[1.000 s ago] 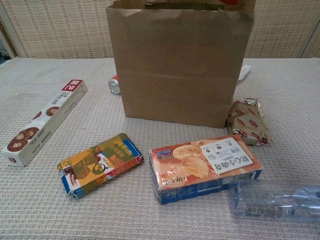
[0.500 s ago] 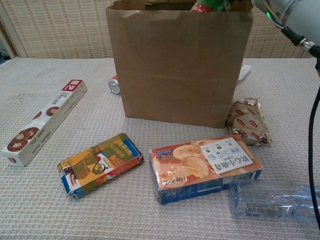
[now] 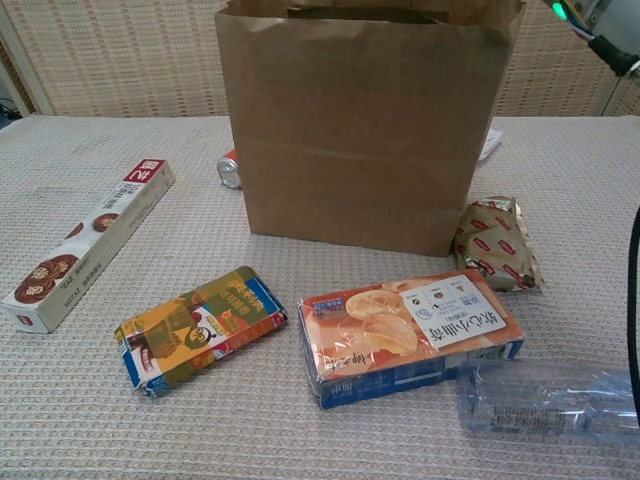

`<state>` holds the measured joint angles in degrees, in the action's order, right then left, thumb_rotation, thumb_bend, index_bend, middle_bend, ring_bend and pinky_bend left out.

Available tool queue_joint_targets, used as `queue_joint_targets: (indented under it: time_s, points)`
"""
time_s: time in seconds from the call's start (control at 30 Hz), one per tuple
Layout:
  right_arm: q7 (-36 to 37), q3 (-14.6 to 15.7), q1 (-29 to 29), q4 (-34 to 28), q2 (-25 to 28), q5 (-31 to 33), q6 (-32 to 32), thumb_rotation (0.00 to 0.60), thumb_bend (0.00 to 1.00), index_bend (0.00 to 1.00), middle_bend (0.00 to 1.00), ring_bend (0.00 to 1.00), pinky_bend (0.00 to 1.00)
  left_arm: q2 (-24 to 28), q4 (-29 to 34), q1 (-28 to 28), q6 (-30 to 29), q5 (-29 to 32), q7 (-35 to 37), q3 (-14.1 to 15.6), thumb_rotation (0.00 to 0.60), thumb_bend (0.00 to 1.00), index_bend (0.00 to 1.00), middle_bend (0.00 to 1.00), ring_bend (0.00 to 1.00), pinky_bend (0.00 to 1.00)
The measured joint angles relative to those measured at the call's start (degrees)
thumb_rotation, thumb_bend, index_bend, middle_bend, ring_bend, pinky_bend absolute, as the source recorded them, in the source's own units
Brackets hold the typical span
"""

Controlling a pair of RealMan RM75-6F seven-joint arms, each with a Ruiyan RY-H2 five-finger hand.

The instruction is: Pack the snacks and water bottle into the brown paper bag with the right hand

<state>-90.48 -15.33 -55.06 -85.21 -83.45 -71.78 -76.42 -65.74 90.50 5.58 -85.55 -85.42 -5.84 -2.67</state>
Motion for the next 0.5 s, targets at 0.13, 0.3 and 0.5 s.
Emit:
queue_joint_targets:
  time_s: [0.13,0.3,0.5]
  points:
    - [0.79,0.25,0.79,-1.62,1.42,-0.66,-0.8,0.6,0.04,0.0,0.13,0.08,0.19,-0.02,0.1,-0.03,0.0,0.14,-0.22,-0.04,0.6,0.37,0.0,0.0,0.0,0.0]
    - [5.43,-0.06,3.04,-5.39,3.26,-0.59,-2.77,0.6,0.04,0.0,0.13,0.08,0.19,-0.03,0.07,-0.15,-0.12,0.21,-0.14,-0.03,0.6,0.37,0.0,0.0,0.0,0.0]
    - [17.52,0.85,8.96,-11.75,7.71,-1.85,-6.63,0.6,0.04,0.0,0.13,0.08,0.19,-0.11,0.16,-0.21,-0.21,0.27,-0.63,-0.05,0.6,0.37,0.0,0.0,0.0,0.0]
